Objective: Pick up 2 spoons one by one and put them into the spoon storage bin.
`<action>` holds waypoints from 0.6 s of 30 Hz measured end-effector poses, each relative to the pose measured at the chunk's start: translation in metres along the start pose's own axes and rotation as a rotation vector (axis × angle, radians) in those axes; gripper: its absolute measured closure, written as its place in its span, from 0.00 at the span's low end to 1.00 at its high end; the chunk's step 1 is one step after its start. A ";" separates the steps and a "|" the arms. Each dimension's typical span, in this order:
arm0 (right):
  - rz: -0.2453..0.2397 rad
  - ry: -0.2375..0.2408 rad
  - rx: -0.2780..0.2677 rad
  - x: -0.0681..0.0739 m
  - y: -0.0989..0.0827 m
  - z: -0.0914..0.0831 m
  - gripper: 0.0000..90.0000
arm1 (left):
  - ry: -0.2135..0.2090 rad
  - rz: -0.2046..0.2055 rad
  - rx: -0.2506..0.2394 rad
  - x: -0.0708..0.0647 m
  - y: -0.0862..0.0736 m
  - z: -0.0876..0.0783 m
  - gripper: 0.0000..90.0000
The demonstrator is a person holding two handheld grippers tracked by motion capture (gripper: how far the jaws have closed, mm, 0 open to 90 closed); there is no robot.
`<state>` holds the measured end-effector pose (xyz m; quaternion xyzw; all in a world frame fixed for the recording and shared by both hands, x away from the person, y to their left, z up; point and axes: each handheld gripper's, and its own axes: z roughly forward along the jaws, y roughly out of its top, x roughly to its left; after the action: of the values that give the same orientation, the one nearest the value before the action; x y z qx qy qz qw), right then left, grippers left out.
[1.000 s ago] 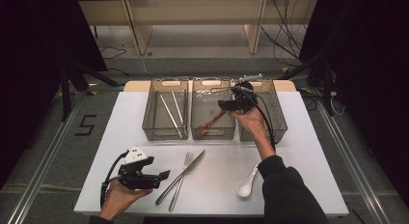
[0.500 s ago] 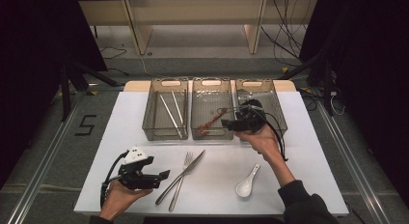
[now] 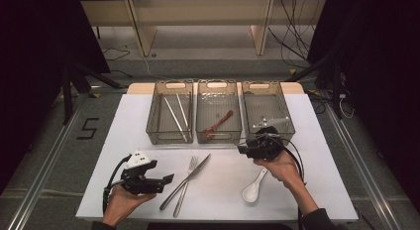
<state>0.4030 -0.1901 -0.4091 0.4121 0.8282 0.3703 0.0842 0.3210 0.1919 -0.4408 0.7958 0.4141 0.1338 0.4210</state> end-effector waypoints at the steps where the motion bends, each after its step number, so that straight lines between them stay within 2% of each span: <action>1: 0.004 0.002 0.014 -0.002 -0.005 0.002 0.66 | 0.000 0.000 0.000 0.000 0.000 0.000 0.22; 5: -0.002 -0.015 0.067 -0.007 -0.019 0.012 0.77 | 0.001 -0.001 -0.004 0.000 0.000 0.000 0.22; 11: 0.002 -0.027 0.118 -0.012 -0.037 0.019 0.92 | 0.001 0.001 -0.005 0.001 -0.001 -0.001 0.22; 18: -0.003 -0.046 0.170 -0.017 -0.053 0.023 1.00 | 0.000 0.003 -0.005 0.001 -0.001 -0.001 0.22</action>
<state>0.3910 -0.2105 -0.4647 0.4251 0.8551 0.2889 0.0682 0.3209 0.1932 -0.4411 0.7954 0.4126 0.1353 0.4228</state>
